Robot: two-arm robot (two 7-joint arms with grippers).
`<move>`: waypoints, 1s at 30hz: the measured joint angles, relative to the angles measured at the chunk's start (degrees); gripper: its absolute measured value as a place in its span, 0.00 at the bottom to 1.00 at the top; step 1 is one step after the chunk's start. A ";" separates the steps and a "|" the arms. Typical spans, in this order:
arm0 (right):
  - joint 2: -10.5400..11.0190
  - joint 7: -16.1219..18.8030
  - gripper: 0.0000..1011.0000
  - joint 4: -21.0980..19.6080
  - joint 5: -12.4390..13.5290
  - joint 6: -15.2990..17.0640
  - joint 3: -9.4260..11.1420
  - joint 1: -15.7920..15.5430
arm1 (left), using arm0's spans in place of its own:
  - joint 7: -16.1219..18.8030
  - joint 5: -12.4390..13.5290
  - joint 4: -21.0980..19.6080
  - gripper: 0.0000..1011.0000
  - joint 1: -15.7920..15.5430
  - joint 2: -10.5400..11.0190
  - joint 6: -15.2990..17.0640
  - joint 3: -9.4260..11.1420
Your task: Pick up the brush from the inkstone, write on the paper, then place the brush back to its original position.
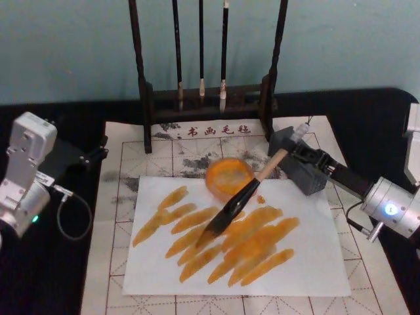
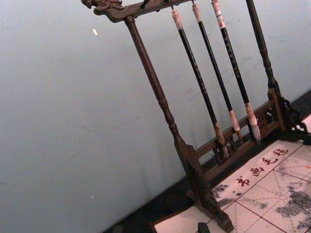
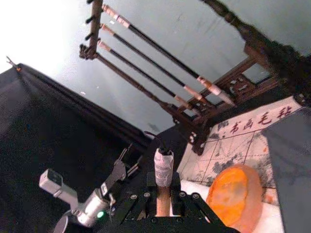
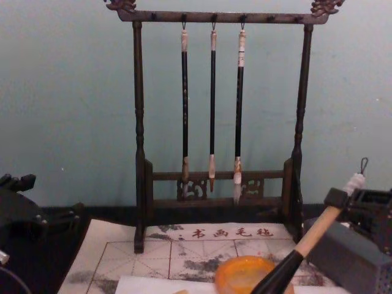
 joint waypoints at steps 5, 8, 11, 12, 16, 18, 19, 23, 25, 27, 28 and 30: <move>0.91 1.10 0.17 -0.28 -0.19 0.46 -1.10 0.28 | 0.00 0.00 -0.01 0.99 0.00 0.00 0.00 0.00; 1.70 2.13 0.17 -0.43 -0.51 0.83 -2.15 0.57 | 0.00 0.00 0.00 0.99 0.00 0.00 0.00 0.00; 2.20 2.65 0.17 -0.52 -0.84 0.98 -2.82 0.78 | 0.00 0.00 0.00 0.99 0.00 0.00 0.00 0.00; 2.49 2.94 0.17 -0.56 -1.05 1.05 -3.20 0.92 | 0.00 0.00 0.00 0.99 0.00 0.00 0.00 0.00; 3.16 3.61 0.17 -0.71 -1.62 1.12 -4.30 1.28 | 0.00 0.00 0.00 0.99 0.00 0.00 0.00 0.00; 3.36 3.89 0.17 -0.73 -1.79 1.13 -4.70 1.45 | 0.00 0.00 0.00 0.99 0.00 0.00 0.00 0.00; 3.54 4.10 0.17 -0.76 -1.90 1.13 -5.04 1.58 | 0.00 0.00 0.00 0.99 0.00 0.00 0.00 0.00; 3.80 4.36 0.17 -0.76 -2.02 1.13 -5.77 1.93 | 0.00 0.00 -0.01 0.99 0.00 0.00 0.00 0.00; 3.80 4.41 0.17 -0.70 -2.00 1.13 -6.03 2.10 | 0.00 0.00 0.00 0.99 0.00 0.00 0.00 0.00; 3.79 4.43 0.17 -0.59 -1.87 1.13 -6.38 2.32 | 0.00 0.00 -0.01 0.99 0.00 0.00 0.00 0.00; 3.77 4.44 0.17 -0.57 -1.84 1.13 -6.49 2.38 | 0.00 0.00 0.00 0.99 0.00 0.00 0.00 0.00; 3.72 4.48 0.17 -0.50 -1.74 1.13 -6.80 2.58 | 0.00 0.00 0.00 0.99 0.00 0.00 0.00 0.00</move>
